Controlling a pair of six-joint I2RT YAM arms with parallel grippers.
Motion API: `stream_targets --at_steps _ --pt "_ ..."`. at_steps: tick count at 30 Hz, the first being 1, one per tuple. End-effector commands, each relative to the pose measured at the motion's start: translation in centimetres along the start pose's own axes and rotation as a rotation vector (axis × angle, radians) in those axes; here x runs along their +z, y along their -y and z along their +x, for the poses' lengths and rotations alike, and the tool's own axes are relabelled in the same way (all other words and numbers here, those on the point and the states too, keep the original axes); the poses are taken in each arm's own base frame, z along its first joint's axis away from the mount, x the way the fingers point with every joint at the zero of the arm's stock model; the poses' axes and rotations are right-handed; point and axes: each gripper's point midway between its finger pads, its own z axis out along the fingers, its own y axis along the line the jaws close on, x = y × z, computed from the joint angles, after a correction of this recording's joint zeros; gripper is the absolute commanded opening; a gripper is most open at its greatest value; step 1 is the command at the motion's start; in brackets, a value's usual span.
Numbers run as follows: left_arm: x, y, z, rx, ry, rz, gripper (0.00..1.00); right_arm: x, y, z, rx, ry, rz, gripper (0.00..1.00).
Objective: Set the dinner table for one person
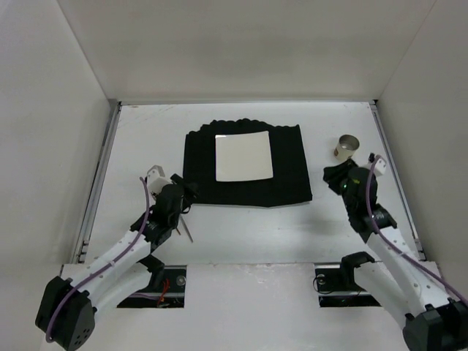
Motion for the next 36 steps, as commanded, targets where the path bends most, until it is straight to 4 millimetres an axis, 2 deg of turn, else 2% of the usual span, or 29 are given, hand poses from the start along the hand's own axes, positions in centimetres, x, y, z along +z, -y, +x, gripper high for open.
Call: stream_targets --at_steps 1,3,5,7,10,11,14,19,23,27,32,36 --pt "-1.3 4.7 -3.1 0.055 0.096 0.097 0.48 0.8 -1.3 -6.4 -0.123 0.106 0.062 0.42" --pt "-1.7 7.3 -2.8 0.107 0.107 0.167 0.48 1.9 -2.5 -8.8 -0.128 0.126 0.078 0.25" --pt "-1.8 9.5 -1.7 0.155 0.100 0.228 0.48 3.0 -3.0 -11.1 -0.131 0.156 0.118 0.09" --pt "-1.7 11.5 0.4 0.210 0.077 0.276 0.47 3.9 -2.6 -12.9 -0.141 0.179 0.182 0.06" --pt "-1.6 13.3 4.6 0.267 0.027 0.330 0.43 5.6 -1.2 -15.5 -0.164 0.220 0.289 0.08" --pt "-1.5 13.6 5.7 0.289 0.020 0.342 0.42 6.2 -0.6 -16.2 -0.166 0.227 0.319 0.12" --pt "-0.9 13.7 7.1 0.330 0.027 0.360 0.41 8.0 1.6 -17.3 -0.160 0.230 0.393 0.37" --pt "-0.6 13.5 7.1 0.338 0.063 0.391 0.41 11.1 4.4 -17.1 -0.146 0.187 0.465 0.46" --pt "-0.3 13.2 7.8 0.370 0.072 0.408 0.42 13.5 6.2 -16.8 -0.131 0.150 0.491 0.46" --pt "-0.1 13.2 7.6 0.378 0.086 0.407 0.44 15.9 7.1 -15.5 -0.127 0.077 0.485 0.43" --pt "0.5 12.6 7.8 0.377 0.085 0.387 0.44 16.6 9.2 -14.5 -0.137 0.054 0.540 0.41" --pt "1.2 12.0 7.2 0.362 0.095 0.362 0.44 17.4 10.5 -13.7 -0.147 0.026 0.561 0.39"
